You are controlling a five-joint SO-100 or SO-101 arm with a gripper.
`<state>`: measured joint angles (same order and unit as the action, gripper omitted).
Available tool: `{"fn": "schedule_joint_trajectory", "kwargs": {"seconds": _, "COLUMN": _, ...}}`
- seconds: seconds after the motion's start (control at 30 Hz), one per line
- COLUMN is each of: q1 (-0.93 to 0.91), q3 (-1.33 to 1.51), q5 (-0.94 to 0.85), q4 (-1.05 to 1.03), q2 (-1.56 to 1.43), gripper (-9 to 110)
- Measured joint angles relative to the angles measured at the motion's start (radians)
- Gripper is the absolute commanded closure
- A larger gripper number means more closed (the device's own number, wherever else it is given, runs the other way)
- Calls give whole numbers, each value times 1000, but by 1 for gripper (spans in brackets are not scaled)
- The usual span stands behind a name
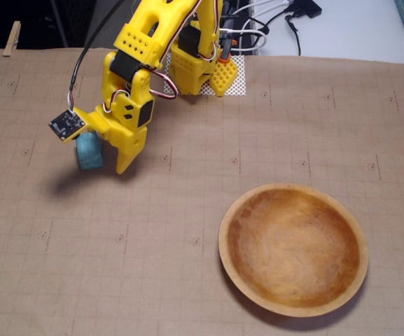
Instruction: Grasp a blue block and put it in the bowl.
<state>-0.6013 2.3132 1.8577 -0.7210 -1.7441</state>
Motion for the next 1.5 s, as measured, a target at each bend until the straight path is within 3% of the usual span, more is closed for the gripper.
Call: {"fn": "schedule_joint_trajectory", "kwargs": {"seconds": 1.5, "q1": 9, "q3": -34, "q5": 12, "q4": 109, "q2": 86, "gripper": 59}}
